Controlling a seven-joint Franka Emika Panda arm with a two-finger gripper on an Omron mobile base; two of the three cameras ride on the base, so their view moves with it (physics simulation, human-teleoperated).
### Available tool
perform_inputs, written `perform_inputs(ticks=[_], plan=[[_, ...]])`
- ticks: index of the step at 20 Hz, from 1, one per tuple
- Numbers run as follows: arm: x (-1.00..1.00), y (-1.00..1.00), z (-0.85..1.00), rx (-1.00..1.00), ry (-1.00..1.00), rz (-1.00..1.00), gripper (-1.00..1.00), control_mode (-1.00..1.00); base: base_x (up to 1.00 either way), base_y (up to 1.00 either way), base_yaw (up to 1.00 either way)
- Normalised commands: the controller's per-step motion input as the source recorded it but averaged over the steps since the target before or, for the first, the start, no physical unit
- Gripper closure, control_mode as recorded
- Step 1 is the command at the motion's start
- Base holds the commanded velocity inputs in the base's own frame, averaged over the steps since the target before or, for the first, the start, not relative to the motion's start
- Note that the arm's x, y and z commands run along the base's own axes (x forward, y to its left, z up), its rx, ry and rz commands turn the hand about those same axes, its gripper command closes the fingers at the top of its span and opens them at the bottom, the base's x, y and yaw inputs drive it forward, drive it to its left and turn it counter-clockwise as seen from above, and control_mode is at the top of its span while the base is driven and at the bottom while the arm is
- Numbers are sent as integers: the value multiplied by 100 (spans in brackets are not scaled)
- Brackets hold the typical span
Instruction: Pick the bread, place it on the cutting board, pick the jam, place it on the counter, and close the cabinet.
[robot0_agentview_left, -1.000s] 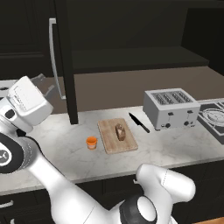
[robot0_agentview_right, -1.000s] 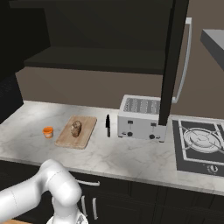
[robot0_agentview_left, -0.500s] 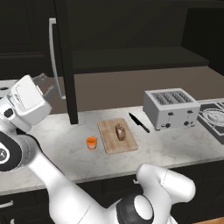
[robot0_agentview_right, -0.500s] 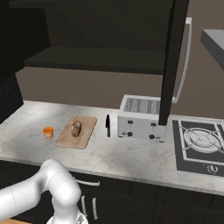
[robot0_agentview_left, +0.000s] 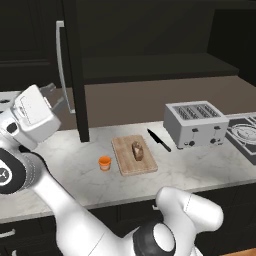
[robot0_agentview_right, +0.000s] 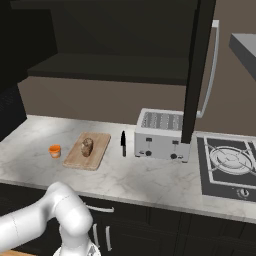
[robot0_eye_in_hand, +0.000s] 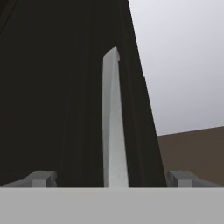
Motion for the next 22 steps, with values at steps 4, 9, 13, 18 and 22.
perform_inputs(ticks=[4,9,13,18,22], plan=[[0,-13,0,0,0,0,-100,-100,0,0,0],[1,-15,0,0,0,0,-100,-100,0,0,0],[0,-13,0,0,0,0,-100,-100,0,0,0],[0,-13,0,0,0,0,-100,-100,0,0,0],[0,-14,0,0,0,0,-100,-100,0,0,0]])
